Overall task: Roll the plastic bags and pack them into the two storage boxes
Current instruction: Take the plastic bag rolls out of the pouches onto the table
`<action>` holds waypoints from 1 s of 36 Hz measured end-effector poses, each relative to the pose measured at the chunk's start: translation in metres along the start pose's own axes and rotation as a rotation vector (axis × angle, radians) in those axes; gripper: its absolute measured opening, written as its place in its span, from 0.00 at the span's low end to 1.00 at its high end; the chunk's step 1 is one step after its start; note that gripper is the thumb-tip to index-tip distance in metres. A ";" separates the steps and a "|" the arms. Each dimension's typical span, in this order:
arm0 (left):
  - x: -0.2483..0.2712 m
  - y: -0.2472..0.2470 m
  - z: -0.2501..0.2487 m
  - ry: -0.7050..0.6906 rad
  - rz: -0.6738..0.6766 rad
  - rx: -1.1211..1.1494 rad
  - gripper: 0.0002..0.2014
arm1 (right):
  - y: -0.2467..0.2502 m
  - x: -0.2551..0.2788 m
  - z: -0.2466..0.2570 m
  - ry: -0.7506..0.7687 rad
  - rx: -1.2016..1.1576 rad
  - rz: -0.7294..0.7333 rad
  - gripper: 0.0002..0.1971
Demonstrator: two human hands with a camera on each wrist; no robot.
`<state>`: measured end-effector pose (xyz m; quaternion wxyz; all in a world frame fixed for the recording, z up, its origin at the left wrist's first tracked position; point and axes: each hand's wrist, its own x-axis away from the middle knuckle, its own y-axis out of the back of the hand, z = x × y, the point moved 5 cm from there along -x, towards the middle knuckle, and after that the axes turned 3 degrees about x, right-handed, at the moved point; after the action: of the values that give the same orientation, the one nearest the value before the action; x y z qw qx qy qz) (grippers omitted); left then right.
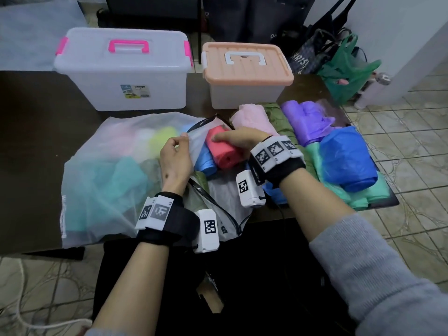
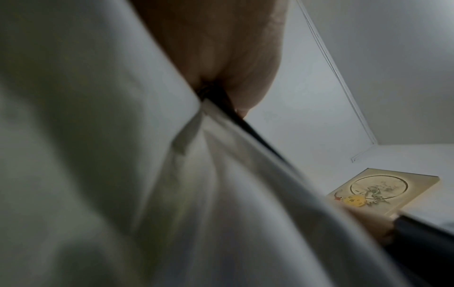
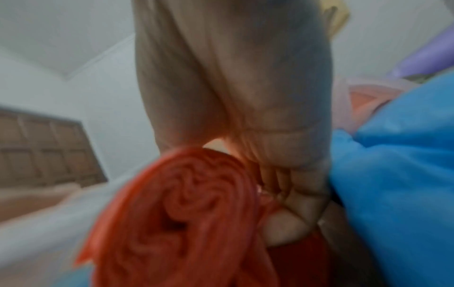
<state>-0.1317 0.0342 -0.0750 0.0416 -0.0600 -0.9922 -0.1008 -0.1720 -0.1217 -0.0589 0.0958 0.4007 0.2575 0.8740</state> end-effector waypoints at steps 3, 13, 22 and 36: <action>0.002 0.000 0.000 0.012 0.001 -0.014 0.14 | 0.014 0.002 -0.005 -0.026 -0.113 0.063 0.26; 0.006 0.002 -0.007 -0.023 0.001 -0.026 0.18 | 0.114 0.037 -0.027 0.044 -0.355 -0.045 0.24; 0.001 0.000 0.000 -0.006 0.002 -0.012 0.16 | 0.133 0.016 -0.044 -0.020 -0.150 -0.542 0.33; 0.000 -0.001 0.001 0.000 0.000 0.034 0.19 | 0.114 -0.012 -0.053 -0.052 0.213 -0.585 0.34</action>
<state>-0.1320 0.0329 -0.0761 0.0427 -0.0595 -0.9938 -0.0838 -0.1999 -0.2430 -0.0355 0.3070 0.3398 0.4496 0.7669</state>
